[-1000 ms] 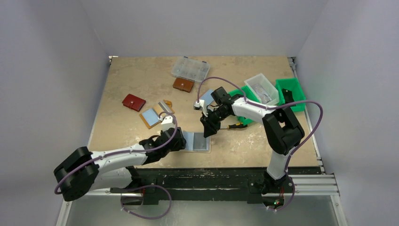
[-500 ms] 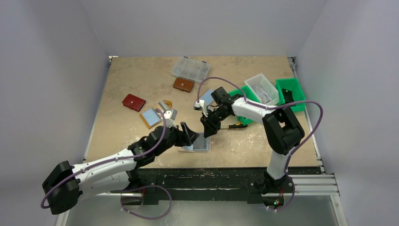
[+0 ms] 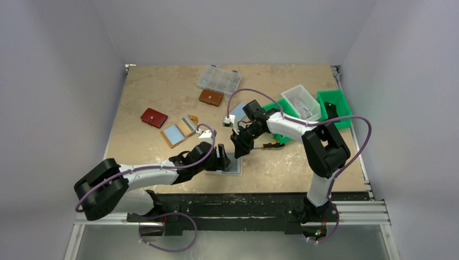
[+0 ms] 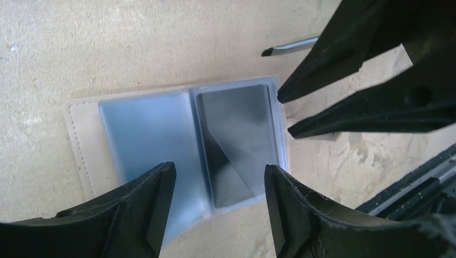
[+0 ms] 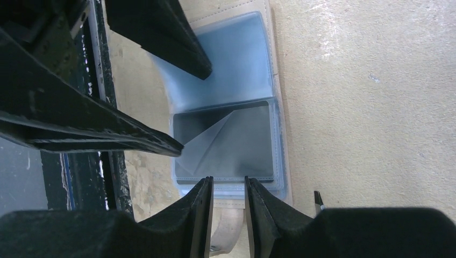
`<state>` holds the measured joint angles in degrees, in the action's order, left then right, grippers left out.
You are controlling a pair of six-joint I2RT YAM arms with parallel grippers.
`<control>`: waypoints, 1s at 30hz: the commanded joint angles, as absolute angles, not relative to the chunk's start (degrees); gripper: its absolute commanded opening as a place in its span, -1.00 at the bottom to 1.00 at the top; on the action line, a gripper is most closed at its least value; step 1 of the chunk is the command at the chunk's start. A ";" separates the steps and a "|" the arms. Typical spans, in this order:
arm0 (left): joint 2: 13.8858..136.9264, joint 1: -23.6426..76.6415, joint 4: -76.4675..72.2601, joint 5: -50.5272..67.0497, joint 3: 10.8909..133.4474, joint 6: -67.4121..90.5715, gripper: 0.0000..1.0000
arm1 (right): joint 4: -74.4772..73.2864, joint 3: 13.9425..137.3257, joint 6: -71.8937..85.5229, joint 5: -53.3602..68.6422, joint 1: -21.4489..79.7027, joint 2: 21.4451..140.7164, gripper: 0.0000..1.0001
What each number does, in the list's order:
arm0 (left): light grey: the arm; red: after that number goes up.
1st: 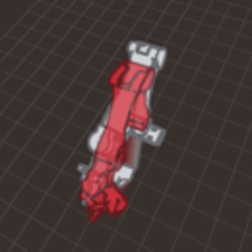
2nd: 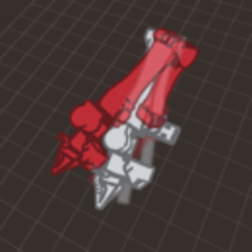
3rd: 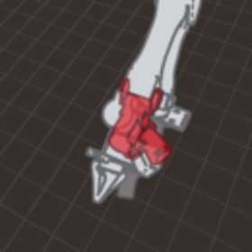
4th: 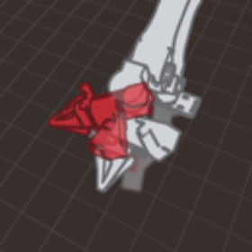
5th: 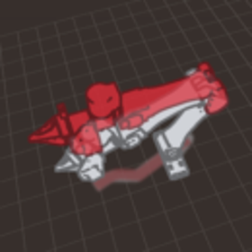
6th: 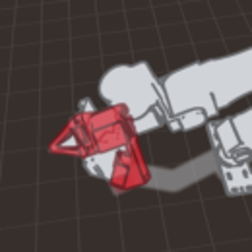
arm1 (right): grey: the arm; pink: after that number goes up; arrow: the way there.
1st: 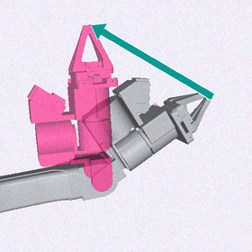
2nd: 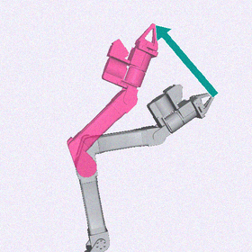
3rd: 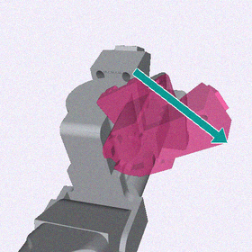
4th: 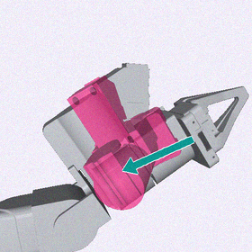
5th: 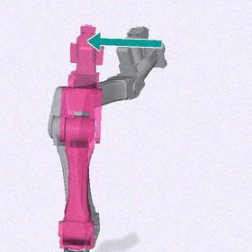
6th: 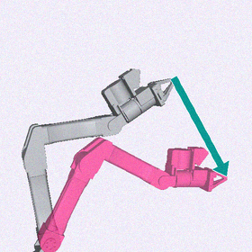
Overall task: Take the credit cards out of the card holder
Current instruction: Open the card holder at the center of the board.
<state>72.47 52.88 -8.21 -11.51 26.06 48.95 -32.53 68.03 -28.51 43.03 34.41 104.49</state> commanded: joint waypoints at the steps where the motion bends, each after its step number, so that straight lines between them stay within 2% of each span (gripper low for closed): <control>1: 76.10 52.78 -7.42 -13.44 30.72 48.81 0.31 | -32.32 69.61 -28.63 43.55 34.05 102.91 -0.31; 9: 77.27 54.72 -8.74 -13.11 31.83 48.39 0.31 | -32.43 69.61 -28.94 43.53 33.97 103.10 -0.31; 16: 81.62 60.68 -0.80 -23.44 38.10 47.88 0.33 | -32.34 69.61 -28.92 43.66 34.01 102.96 -0.31; 22: 87.81 64.56 7.76 -29.63 43.99 48.53 0.52 | -32.34 69.52 -28.82 43.66 33.76 102.67 -0.31; 27: 89.54 65.38 10.14 -31.57 46.10 48.84 0.52 | -32.43 69.52 -28.92 43.75 33.72 102.57 -0.31; 30: 89.35 65.48 10.07 -31.64 46.03 48.92 0.39 | -32.43 69.52 -28.91 43.77 33.60 102.59 -0.31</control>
